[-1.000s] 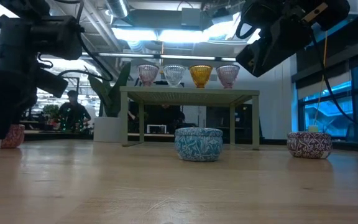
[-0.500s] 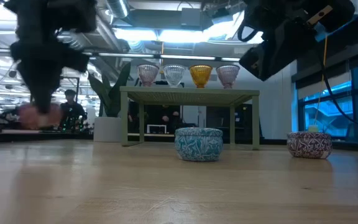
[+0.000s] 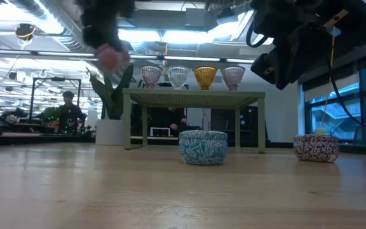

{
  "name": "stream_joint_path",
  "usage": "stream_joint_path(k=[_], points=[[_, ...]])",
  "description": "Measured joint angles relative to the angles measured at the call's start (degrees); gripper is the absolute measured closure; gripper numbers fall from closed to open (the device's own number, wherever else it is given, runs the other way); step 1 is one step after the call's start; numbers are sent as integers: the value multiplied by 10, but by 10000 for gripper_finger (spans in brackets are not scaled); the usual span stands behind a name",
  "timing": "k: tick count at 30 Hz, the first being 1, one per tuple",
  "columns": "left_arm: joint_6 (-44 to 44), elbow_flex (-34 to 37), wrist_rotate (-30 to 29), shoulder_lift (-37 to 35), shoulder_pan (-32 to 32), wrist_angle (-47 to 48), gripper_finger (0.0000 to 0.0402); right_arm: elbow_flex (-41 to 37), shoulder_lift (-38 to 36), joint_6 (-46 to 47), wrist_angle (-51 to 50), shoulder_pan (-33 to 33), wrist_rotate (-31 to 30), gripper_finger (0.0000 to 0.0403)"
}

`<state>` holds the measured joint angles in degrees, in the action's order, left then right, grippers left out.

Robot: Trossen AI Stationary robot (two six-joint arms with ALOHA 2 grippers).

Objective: Pick & Place candle stick holders
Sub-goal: Put the pink scented candle on the shelf

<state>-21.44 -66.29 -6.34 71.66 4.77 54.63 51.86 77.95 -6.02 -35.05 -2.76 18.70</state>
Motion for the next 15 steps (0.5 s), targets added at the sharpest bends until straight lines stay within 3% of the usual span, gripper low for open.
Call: stream_joint_path(k=[10, 15], points=[[200, -176, -1, 176, 79, 57, 109, 0, 0, 48, -23, 0, 0, 298], [234, -227, -1, 232, 117, 95, 109, 0, 0, 45, -24, -1, 0, 298]])
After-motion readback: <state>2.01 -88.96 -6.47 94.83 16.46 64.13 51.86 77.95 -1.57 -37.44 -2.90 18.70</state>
